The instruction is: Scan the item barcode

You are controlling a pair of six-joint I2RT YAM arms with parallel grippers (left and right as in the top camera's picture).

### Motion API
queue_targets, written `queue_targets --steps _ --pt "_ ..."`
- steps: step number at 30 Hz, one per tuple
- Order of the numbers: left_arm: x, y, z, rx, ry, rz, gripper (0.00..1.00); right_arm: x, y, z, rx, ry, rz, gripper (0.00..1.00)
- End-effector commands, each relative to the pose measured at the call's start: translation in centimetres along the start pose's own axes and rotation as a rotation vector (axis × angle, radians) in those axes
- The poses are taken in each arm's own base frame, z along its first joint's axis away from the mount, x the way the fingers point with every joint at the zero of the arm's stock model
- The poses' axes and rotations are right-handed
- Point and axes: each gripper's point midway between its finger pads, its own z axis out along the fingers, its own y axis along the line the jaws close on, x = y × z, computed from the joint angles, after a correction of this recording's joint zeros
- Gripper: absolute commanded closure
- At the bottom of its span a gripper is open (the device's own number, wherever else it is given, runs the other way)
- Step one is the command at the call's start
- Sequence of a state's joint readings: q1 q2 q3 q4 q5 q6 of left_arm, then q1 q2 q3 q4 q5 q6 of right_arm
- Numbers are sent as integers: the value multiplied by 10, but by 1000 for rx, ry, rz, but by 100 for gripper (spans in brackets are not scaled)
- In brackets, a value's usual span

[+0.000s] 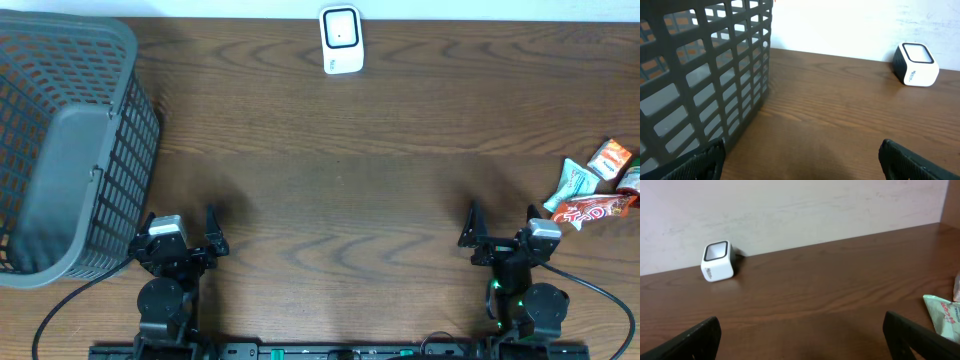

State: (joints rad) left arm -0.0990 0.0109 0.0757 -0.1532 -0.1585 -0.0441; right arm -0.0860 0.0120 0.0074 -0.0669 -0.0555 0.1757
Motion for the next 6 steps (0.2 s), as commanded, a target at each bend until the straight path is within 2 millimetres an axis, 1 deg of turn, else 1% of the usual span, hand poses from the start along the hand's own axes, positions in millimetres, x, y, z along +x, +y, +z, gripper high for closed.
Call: queue_targets --steps 1,6 --pt "13 0 3 6 27 23 2 1 1 0 -1 0 10 1" --pt "13 0 3 6 27 23 2 1 1 0 -1 0 10 1"
